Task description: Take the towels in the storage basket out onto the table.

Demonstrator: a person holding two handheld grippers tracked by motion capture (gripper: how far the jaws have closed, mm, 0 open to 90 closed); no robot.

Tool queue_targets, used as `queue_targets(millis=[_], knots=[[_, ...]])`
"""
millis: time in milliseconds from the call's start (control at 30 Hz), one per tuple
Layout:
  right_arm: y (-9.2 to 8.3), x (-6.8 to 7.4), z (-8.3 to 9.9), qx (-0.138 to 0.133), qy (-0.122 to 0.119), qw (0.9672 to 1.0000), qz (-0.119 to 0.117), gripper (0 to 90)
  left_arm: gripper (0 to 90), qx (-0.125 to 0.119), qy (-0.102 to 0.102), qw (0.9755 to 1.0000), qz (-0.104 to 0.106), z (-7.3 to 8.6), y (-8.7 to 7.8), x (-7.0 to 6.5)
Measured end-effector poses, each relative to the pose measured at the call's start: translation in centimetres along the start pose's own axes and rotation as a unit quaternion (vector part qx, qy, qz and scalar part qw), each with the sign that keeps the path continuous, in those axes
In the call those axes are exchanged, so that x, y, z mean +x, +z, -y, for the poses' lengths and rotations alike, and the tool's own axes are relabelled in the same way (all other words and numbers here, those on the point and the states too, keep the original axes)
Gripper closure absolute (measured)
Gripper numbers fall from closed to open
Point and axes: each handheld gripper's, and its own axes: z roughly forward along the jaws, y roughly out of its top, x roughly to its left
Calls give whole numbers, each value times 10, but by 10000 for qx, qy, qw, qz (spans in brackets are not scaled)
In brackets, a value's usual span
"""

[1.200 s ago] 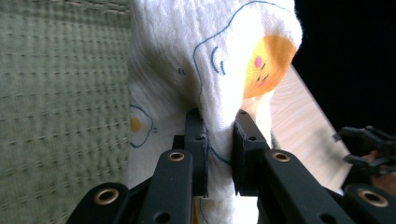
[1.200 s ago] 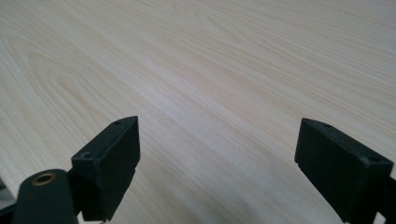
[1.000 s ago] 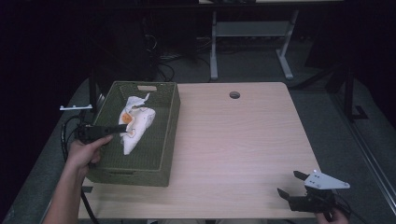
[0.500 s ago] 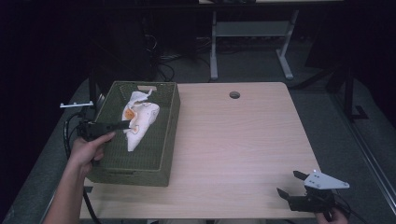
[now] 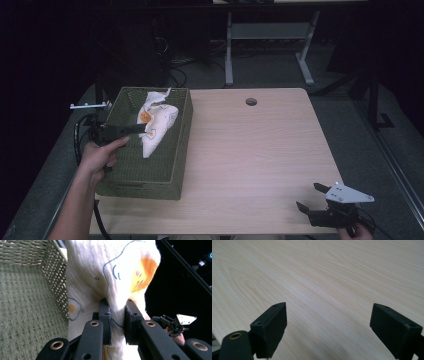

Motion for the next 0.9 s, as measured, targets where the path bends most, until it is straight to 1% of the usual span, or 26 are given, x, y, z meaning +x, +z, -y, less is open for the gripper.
queue_targets(millis=[33, 67, 100, 133, 200, 267, 367, 467, 533, 633, 667, 800, 867, 900], knots=[[0, 0, 0, -1, -1, 10000, 1, 138, 791, 22, -10, 10000, 15, 0, 2, -1], [0, 0, 0, 8, 10, 10000, -1, 139, 790, 64, 54, 10000, -6, -1, 3, -2], [1, 0, 0, 9, 1, 10000, -4, 139, 791, 69, 57, 10000, -13, -2, 5, -4], [0, 0, 0, 10, -5, 10000, -2, 139, 790, 65, 50, 10000, 9, -3, 6, -5], [0, 0, 0, 7, -25, 10000, 4, 139, 790, 87, 119, 9999, 47, -4, 8, -8], [0, 0, 0, 5, -22, 10000, 5, 139, 791, 103, 139, 9998, 72, -5, 11, -11], [1, 0, 0, 10, -22, 10000, -13, 138, 790, 224, 213, 9995, 27, -5, 15, -13], [1, 1, -1, 14, -42, 10000, -27, 138, 790, 195, 220, 9995, 95, -6, 19, -15], [1, 1, -1, 23, -73, 10000, -25, 139, 790, 220, 249, 9993, 155, -7, 24, -18], [0, 1, -3, 19, -125, 9999, 2, 139, 790, 300, 299, 9990, 169, -8, 31, -22], [0, 1, -2, 40, -89, 10000, 4, 139, 790, 348, 327, 9987, 178, -8, 34, -22], [0, -1, -1, 46, -64, 10000, -1, 138, 790, 372, 370, 9983, 236, -9, 43, -26], [-1, -2, 0, 10, 23, 10000, -17, 139, 790, 420, 402, 9980, 258, -9, 48, -30], [-1, -3, 0, 5, -31, 10000, -14, 138, 790, 432, 417, 9978, 277, -10, 50, -32]])
